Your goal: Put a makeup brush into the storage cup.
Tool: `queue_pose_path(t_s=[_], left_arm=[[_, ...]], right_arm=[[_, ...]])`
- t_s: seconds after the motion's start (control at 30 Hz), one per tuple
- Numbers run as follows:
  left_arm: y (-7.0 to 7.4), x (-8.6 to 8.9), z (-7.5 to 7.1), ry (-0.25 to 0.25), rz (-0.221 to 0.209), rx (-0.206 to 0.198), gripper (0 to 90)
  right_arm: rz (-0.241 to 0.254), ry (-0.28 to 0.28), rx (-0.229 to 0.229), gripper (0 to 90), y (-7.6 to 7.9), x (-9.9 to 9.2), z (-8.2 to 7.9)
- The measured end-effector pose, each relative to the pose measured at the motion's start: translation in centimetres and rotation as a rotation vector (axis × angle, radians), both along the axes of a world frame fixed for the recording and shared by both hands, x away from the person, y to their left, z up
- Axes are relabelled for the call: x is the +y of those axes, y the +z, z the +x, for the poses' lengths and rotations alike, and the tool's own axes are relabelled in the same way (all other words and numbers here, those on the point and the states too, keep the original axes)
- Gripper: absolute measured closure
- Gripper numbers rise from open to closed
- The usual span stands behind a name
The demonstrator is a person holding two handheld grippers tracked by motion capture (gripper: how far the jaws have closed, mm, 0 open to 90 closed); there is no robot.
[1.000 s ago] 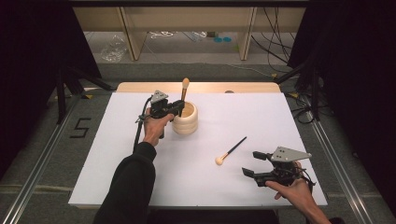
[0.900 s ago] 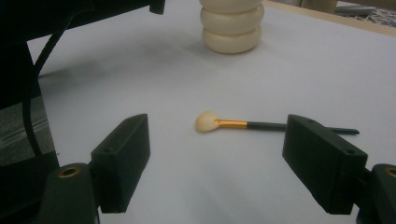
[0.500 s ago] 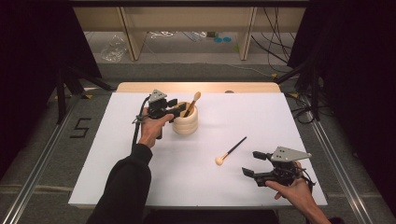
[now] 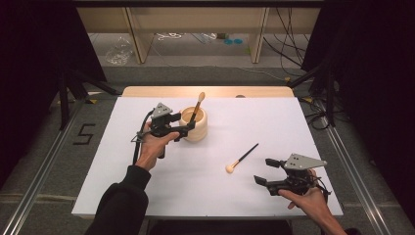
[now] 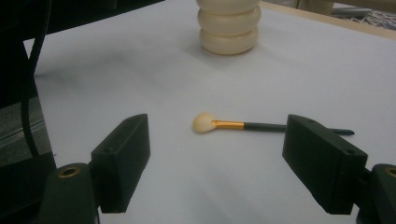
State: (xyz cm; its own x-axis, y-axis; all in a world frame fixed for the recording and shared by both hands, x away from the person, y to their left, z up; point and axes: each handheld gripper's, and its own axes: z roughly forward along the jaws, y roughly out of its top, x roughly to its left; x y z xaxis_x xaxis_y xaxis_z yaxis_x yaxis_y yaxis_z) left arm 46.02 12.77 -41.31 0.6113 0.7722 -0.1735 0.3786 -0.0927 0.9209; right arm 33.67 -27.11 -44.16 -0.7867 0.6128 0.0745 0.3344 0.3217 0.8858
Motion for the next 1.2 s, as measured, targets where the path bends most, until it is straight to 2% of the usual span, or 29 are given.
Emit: queue_pose_path(t_s=[0.07,0.1,0.13,0.3,0.33,0.4,0.43,0.5,0.6,0.7,0.87,0.93,1.0,1.07,1.1,1.2], left_arm=[[-0.1,0.0,-0.5,-0.009,-0.005,0.001,28.9],[0.0,0.0,-0.7,-0.014,0.014,-0.004,28.8],[0.0,0.0,-1.0,-0.012,0.015,-0.006,28.5],[0.5,0.1,-2.0,-0.019,-0.005,-0.019,28.4],[0.5,0.0,-2.2,-0.025,-0.020,-0.015,28.4],[0.5,0.0,-2.5,-0.022,-0.024,-0.013,28.3],[0.5,0.0,-2.6,-0.033,-0.007,-0.023,28.1],[0.3,0.0,-3.0,-0.032,-0.027,-0.012,28.0],[0.2,0.2,-3.5,-0.040,-0.012,-0.020,28.0],[-0.2,0.5,-4.0,-0.036,-0.021,-0.006,27.2],[-0.8,0.7,-5.1,-0.056,-0.008,0.010,24.9],[-0.7,0.7,-5.4,-0.068,-0.016,0.012,24.1],[-0.7,0.7,-5.9,-0.080,-0.013,0.005,23.1],[-0.7,0.8,-6.4,-0.093,-0.009,-0.003,22.2],[-0.6,1.1,-6.2,-0.131,0.039,-0.058,22.0],[-0.7,1.2,-7.0,-0.142,0.040,-0.075,21.9]], right_arm=[[-0.002,0.002,0.001,24.2,0.0,0.0,0.0],[-0.018,-0.001,0.006,24.2,0.1,0.0,-0.1],[-0.014,0.000,0.012,24.2,0.1,0.0,-0.1],[-0.017,0.000,0.004,24.2,0.1,0.0,0.0],[-0.018,0.001,0.006,24.2,0.1,0.0,0.0],[0.005,0.015,-0.003,24.2,-0.1,0.2,0.1],[-0.005,0.016,0.006,24.2,0.0,0.1,0.1],[-0.003,0.018,0.005,24.2,0.0,0.2,0.1],[-0.001,0.009,-0.003,24.2,0.0,0.1,0.1],[-0.001,0.008,-0.003,24.2,0.0,0.1,0.2],[-0.001,0.007,0.000,24.2,0.0,0.1,0.1],[0.000,0.005,-0.004,24.2,0.0,0.0,0.1],[0.014,0.015,0.020,24.2,-0.1,0.1,0.1],[0.004,0.015,0.025,24.2,0.0,-0.1,0.0],[0.010,0.014,0.024,24.2,0.0,-0.1,0.0],[0.021,0.011,0.016,24.2,-0.1,-0.1,0.0]])
